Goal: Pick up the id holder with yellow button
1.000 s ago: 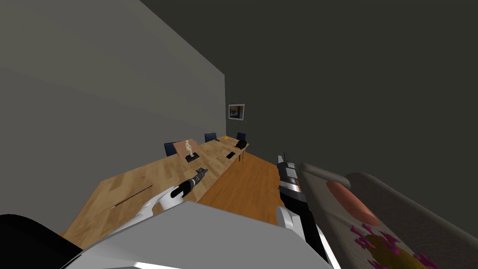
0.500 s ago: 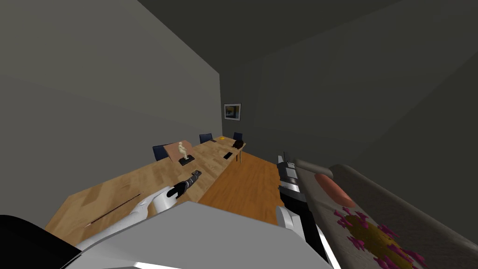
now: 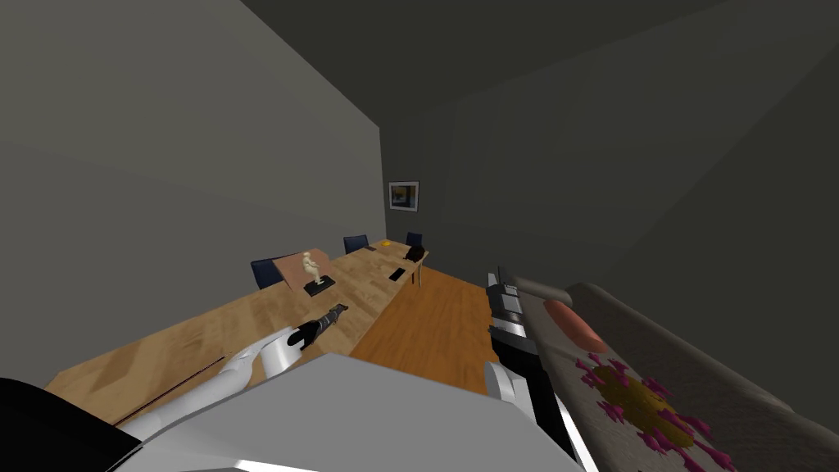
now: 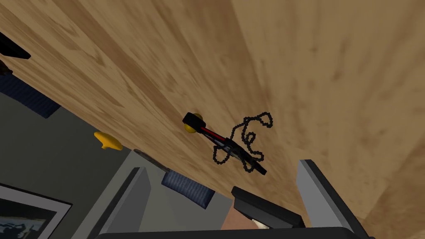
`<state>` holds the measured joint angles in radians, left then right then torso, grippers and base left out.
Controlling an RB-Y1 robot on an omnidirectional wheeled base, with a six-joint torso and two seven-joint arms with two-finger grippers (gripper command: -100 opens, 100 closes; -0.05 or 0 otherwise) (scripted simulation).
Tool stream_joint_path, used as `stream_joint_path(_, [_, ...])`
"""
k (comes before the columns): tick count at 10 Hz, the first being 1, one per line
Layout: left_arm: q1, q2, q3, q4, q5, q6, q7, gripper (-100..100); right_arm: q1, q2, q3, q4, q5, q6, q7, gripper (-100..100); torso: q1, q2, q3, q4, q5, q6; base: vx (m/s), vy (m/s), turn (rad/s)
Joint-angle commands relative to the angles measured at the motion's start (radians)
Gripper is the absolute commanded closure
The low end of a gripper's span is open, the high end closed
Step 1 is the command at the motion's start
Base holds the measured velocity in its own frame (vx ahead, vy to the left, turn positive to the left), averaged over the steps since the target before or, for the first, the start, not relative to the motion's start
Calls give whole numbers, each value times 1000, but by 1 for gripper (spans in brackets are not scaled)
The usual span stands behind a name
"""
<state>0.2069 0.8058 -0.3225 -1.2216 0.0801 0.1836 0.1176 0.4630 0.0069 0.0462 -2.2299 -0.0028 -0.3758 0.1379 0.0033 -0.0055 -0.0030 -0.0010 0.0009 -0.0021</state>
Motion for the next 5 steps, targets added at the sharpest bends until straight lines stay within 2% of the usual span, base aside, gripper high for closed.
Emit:
stream_joint_path(1, [0,0,0,0,0,0,0,0,0,0,0,0,0,0,0,0,0,0,0,0,0,0,0,0,0])
stream_joint_path(2, [-12,-22,9,31,-10,-13,-10,-100,0,0,0,0,0,0,0,0,-1,1,1,0,0,0,13,14,-38])
stream_joint_path(4, [-28,-50,20,71,-22,-29,-22,-100,0,0,0,0,0,0,0,0,1,0,0,0,0,0,23,27,-44])
stream_joint_path(5, [-23,-42,16,59,-18,-23,-17,-100,0,0,0,0,0,0,0,0,1,0,0,0,0,0,9,12,-9])
